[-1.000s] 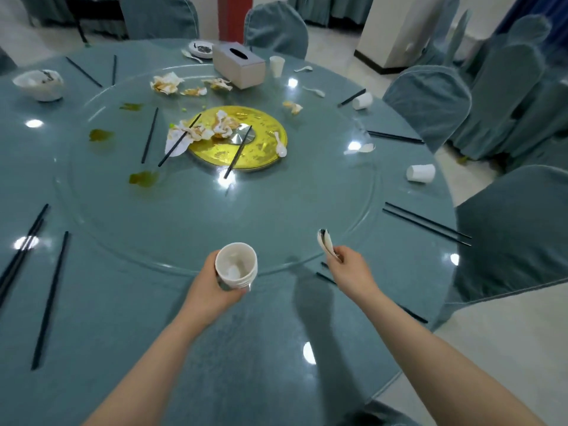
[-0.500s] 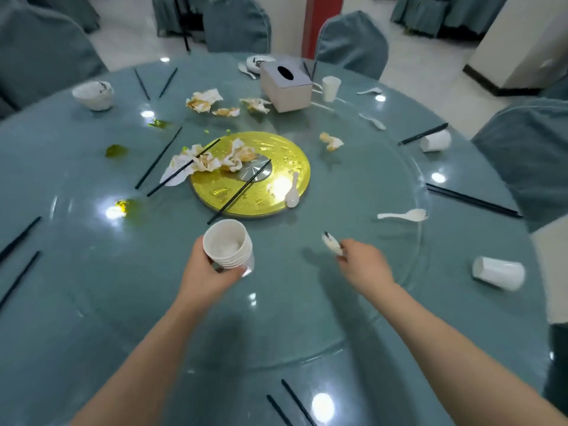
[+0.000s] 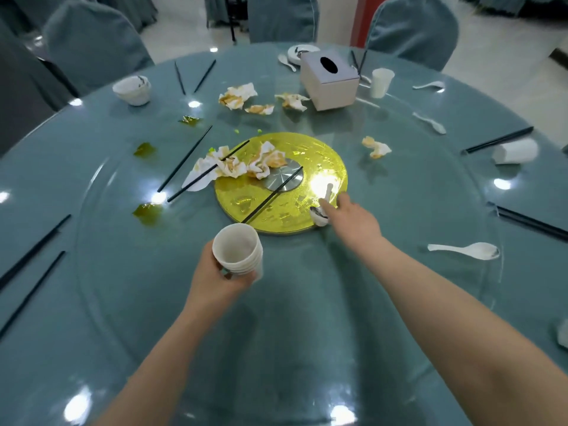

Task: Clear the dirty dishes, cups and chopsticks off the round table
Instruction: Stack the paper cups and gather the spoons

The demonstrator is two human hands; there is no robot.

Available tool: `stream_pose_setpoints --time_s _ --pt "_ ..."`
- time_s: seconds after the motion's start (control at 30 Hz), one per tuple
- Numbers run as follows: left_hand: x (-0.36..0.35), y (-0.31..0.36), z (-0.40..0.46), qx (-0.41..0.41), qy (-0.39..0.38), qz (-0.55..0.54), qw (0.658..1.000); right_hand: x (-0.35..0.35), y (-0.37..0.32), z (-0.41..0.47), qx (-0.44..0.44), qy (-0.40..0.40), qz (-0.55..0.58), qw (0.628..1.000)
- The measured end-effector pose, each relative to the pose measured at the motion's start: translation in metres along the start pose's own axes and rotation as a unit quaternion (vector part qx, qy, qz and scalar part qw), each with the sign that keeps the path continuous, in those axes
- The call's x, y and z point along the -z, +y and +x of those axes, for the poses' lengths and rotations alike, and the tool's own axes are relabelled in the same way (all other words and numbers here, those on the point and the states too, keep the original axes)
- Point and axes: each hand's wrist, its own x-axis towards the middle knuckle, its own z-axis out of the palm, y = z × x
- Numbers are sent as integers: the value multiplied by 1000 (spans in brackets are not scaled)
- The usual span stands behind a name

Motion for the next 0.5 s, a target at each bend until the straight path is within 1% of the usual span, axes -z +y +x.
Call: stream_pose_setpoints --time_s 0.13,0.27,0.4,0.5 --pt "3 -4 4 16 8 -2 1000 -5 7 24 70 -2 -19 997" --pt "2 -1 6 11 8 2 1000 -9 13 29 106 -3 -27 994" --pt "0 0 6 18 3 -2 1000 -19 5 11 90 5 31 995" --pt "-2 -1 4 20 -5 0 1000 -25 -2 -4 76 -8 91 993"
